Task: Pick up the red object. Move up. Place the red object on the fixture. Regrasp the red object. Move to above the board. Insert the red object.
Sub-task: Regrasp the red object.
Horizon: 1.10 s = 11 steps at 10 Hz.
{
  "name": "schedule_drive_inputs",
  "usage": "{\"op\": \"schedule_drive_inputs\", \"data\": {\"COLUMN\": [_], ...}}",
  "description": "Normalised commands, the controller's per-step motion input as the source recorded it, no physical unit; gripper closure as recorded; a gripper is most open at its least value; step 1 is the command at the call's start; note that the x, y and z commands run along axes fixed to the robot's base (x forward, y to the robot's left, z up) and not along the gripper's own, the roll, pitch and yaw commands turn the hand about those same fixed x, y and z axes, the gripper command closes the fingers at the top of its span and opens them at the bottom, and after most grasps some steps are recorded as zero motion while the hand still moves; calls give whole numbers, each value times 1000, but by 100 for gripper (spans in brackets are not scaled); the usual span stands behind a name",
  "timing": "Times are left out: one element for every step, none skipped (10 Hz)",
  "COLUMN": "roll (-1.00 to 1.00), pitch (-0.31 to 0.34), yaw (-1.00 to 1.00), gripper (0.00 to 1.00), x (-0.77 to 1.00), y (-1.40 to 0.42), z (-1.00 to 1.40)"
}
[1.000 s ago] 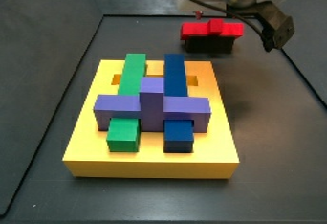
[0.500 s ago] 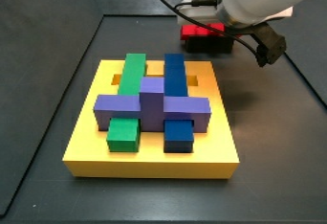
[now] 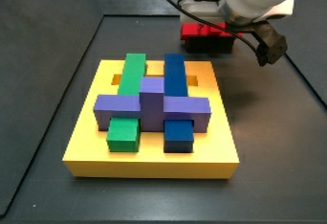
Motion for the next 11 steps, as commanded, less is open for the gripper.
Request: {"op": "schedule_drive_inputs", "data": {"roll": [0, 20, 6, 29, 86, 57, 37, 46, 34, 23, 0], "pitch": [-111, 0, 0, 0, 0, 0, 0, 3, 3, 17, 0], "yaw": [0, 0, 0, 0, 0, -9, -46, -54, -40, -3, 0], "gripper": [0, 0, 0, 0, 0, 0, 0, 0, 0, 0, 0], "x": [-177, -51, 0, 0, 0, 0, 0, 0, 0, 0, 0], "y": [0, 0, 0, 0, -11, 0, 0, 0, 0, 0, 0], "z": [-34, -6, 0, 0, -43, -43, -49, -57, 0, 0, 0]}}
